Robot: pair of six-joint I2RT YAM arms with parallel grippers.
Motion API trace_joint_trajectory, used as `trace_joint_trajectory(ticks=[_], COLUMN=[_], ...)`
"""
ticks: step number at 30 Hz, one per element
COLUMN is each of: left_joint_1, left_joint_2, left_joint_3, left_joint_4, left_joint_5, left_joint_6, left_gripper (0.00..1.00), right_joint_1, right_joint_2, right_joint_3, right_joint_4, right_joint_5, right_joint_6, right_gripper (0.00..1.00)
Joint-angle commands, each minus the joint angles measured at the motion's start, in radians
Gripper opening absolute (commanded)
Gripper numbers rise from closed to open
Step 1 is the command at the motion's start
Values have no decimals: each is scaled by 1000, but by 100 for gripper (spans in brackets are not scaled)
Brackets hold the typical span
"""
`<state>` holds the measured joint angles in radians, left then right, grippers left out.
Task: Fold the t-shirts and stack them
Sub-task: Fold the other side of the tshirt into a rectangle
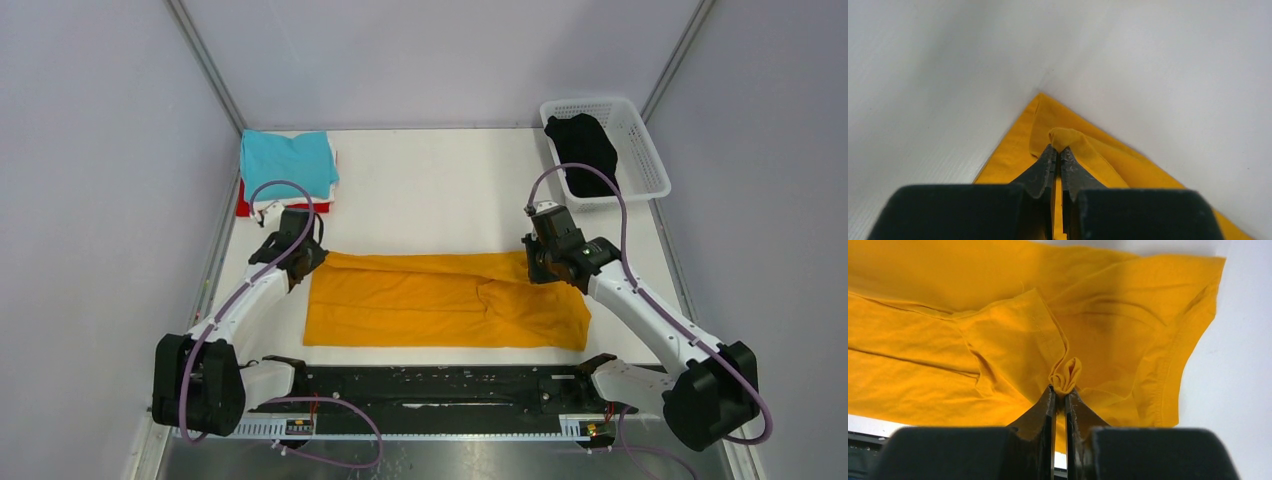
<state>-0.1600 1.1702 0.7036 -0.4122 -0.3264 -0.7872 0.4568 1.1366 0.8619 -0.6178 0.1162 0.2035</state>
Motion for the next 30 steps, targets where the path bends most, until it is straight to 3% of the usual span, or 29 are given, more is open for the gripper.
trace_joint_trajectory(ticks=[1, 4, 7, 8, 10, 11, 12, 13, 15, 18, 22, 26, 30], left_joint_1=[1, 0, 1, 1, 0, 0, 0, 1, 1, -1, -1, -8, -23], left_joint_2=[-14, -26, -54, -67, -110, -136, -166, -198, -267, -359, -383, -252, -74], left_joint_3=[-31, -56, -75, -81, -85, -85, -81, -76, -61, -37, -35, -43, -30], left_joint_4=[37, 24, -22, -44, -114, -151, -195, -230, -276, -254, -102, 68, 134], left_joint_5=[-41, -62, -84, -97, -149, -175, -200, -220, -238, -169, 99, 373, 441], left_joint_6=[-47, -76, -111, -123, -154, -171, -190, -205, -216, -185, -81, -29, -16], left_gripper=[0, 2, 16, 22, 43, 55, 66, 77, 97, 99, 99, 99, 99], right_joint_1=[23, 52, 101, 129, 191, 218, 249, 272, 293, 295, 293, 285, 279], right_joint_2=[-28, -44, -41, -38, -55, -74, -104, -138, -221, -357, -410, -307, -103], right_joint_3=[-40, -65, -82, -87, -120, -142, -163, -174, -171, -153, -189, -218, -165], right_joint_4=[-34, -35, -94, -142, -223, -255, -281, -303, -347, -293, -82, 135, 275], right_joint_5=[19, -27, -65, -57, -52, -59, -87, -110, -148, -132, -75, -18, -154], right_joint_6=[39, 73, 154, 198, 265, 294, 305, 303, 293, 275, 326, 363, 310], right_gripper=[5, 8, 18, 27, 46, 60, 88, 98, 99, 99, 100, 99, 99])
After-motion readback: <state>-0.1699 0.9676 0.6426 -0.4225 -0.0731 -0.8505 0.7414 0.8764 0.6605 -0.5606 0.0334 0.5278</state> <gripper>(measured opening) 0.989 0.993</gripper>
